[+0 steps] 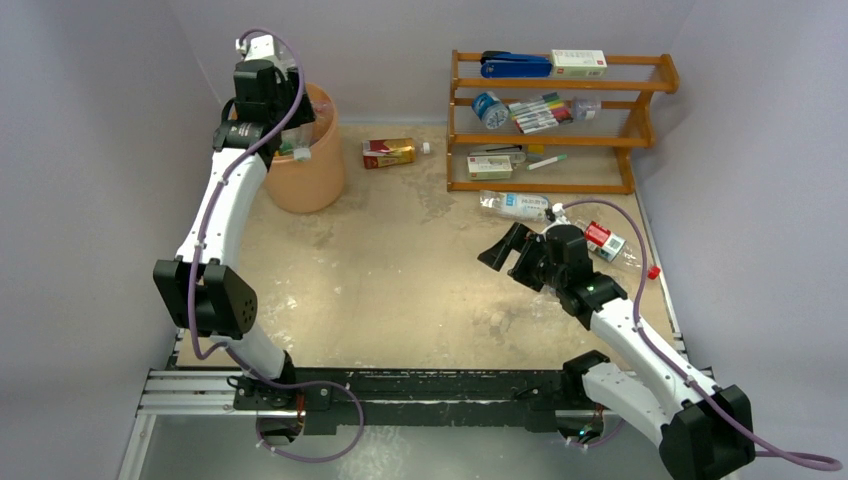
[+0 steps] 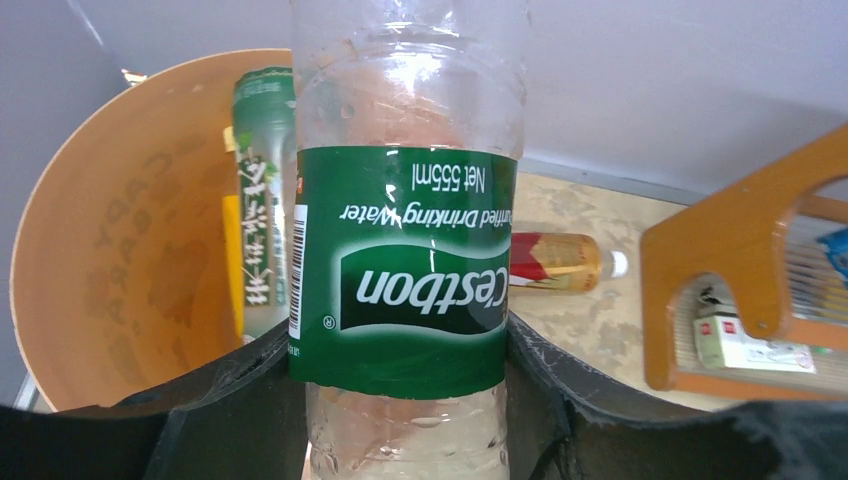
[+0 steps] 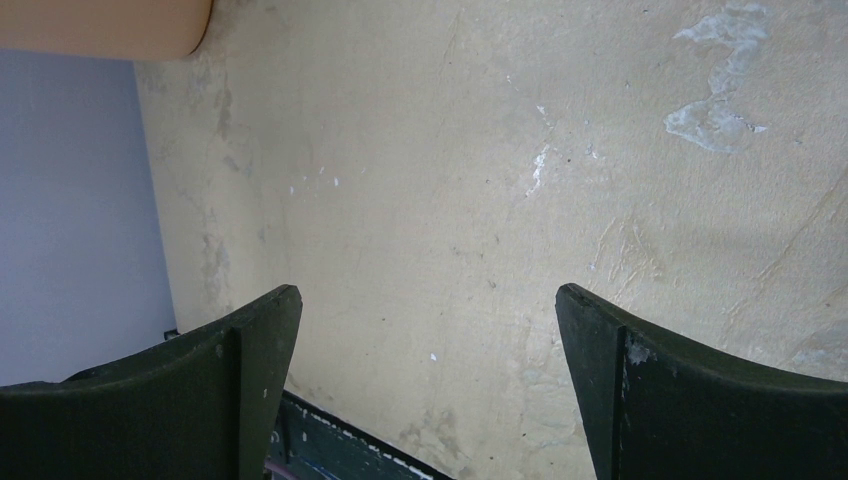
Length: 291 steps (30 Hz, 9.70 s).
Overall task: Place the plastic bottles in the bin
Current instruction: Place the plastic bottle in the trash bin, then pick up the plastic bottle at the center of the board.
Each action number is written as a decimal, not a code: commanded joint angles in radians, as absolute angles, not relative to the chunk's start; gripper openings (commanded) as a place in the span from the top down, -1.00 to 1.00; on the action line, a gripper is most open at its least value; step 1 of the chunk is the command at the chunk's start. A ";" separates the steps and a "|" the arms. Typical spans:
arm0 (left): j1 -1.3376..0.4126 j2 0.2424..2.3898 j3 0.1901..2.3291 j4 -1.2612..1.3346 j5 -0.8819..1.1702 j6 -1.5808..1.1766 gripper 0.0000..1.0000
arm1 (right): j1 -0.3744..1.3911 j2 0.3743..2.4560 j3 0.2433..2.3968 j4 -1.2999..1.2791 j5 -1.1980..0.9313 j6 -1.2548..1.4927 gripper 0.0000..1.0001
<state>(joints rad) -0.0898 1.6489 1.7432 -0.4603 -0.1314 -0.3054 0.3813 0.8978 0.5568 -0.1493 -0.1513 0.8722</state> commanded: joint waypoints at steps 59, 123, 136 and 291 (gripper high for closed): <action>0.106 1.649 1.752 -0.309 -0.324 -0.482 -0.78 | 0.387 0.892 0.478 -0.081 -0.197 0.866 -1.00; -0.847 1.354 1.176 -0.362 -0.252 -0.549 -0.79 | 0.061 1.073 0.726 -1.147 0.681 2.126 -0.98; -0.849 1.346 1.150 -0.387 -0.253 -0.558 -0.79 | 0.005 1.092 0.663 -1.135 0.797 2.225 -0.99; -0.621 1.317 1.011 0.111 0.084 -1.006 -0.03 | 0.725 1.011 0.666 0.317 -0.124 0.483 0.02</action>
<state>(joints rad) -0.6479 1.3239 0.9886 0.0826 0.0792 -1.0302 0.7200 1.0222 0.6262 0.2760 -0.1329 0.4694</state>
